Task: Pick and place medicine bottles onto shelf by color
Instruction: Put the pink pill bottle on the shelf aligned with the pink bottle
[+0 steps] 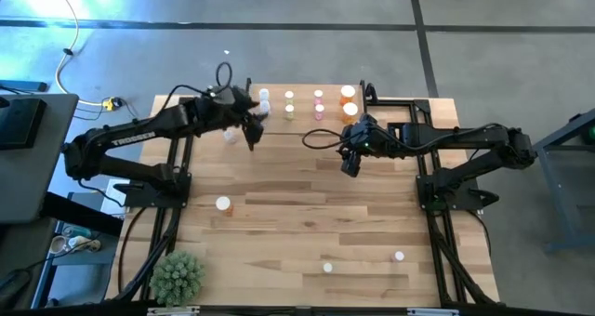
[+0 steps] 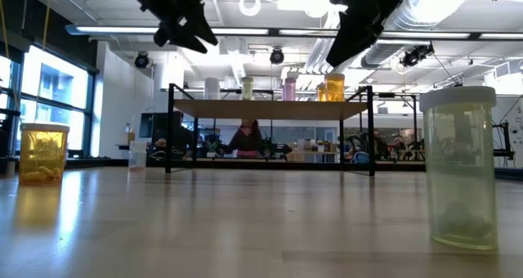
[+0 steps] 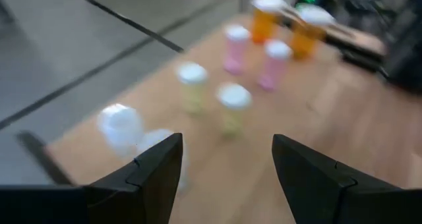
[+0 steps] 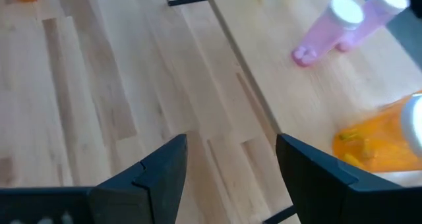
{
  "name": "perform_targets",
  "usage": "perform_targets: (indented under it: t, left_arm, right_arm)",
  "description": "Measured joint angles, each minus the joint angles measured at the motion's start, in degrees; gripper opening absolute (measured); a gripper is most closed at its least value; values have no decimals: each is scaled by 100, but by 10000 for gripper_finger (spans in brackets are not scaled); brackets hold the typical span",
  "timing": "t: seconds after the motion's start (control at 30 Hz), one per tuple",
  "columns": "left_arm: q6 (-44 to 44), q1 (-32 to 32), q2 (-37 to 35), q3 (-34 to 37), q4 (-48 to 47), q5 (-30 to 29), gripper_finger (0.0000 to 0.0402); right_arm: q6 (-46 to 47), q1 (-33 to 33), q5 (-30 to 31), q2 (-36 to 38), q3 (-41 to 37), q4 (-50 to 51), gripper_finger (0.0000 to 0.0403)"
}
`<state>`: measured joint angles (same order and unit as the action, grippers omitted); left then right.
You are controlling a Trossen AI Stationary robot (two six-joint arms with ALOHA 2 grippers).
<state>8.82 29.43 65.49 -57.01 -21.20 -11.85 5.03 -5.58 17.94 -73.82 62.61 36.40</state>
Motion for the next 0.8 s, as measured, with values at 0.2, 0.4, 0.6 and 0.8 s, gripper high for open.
perform_targets:
  t: [0.2, 0.4, 0.6, 0.8]
  left_arm:
    - [-82, -828, 87, 348, 330, -110, 225]
    - [124, -1450, 90, 1122, 1491, -212, 225]
    - [291, -1994, 120, 1864, 2989, -226, 225]
    - [451, -2309, 268, 2212, 3652, -250, 225]
  right_arm:
    - [-13, 0, -356, -2, -2, 428, 222]
    - [345, 0, -511, 46, -2, 1189, 222]
    - [814, 0, -702, 376, -2, 1949, 222]
    - [1256, 245, -813, 855, -35, 2541, 222]
